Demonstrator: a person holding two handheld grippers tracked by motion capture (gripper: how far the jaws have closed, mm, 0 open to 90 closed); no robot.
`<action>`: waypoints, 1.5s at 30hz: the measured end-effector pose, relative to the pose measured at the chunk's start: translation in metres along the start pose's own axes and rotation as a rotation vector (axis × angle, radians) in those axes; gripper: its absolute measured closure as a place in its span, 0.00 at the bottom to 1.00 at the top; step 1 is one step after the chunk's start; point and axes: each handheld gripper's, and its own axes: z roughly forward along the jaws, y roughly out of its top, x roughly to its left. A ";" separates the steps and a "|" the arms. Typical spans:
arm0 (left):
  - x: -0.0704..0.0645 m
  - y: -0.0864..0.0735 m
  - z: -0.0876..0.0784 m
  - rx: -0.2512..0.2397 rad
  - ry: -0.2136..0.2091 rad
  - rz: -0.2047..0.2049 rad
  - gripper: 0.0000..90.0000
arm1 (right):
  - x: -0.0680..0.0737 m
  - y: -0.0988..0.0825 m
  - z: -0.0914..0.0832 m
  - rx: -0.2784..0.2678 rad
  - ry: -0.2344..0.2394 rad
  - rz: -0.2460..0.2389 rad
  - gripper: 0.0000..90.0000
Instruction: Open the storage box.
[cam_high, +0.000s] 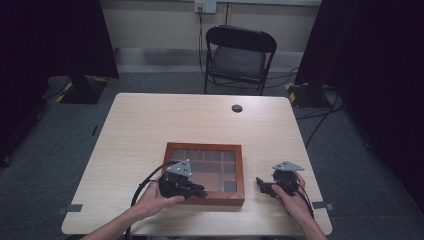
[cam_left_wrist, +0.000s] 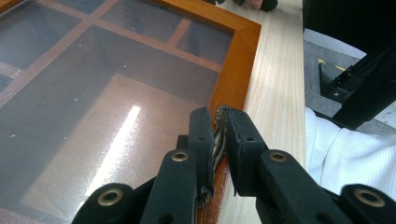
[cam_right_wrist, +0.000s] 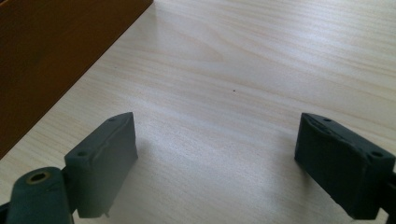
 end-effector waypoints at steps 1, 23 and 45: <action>0.000 0.000 0.000 0.000 0.000 0.000 0.90 | 0.000 0.000 0.000 0.000 0.000 0.000 0.13; 0.003 0.015 -0.015 -0.043 -0.028 -0.039 0.90 | 0.000 0.000 0.000 0.002 0.001 0.001 0.13; 0.006 0.034 -0.031 -0.070 -0.040 -0.069 0.90 | 0.000 0.000 0.000 0.000 0.003 -0.003 0.13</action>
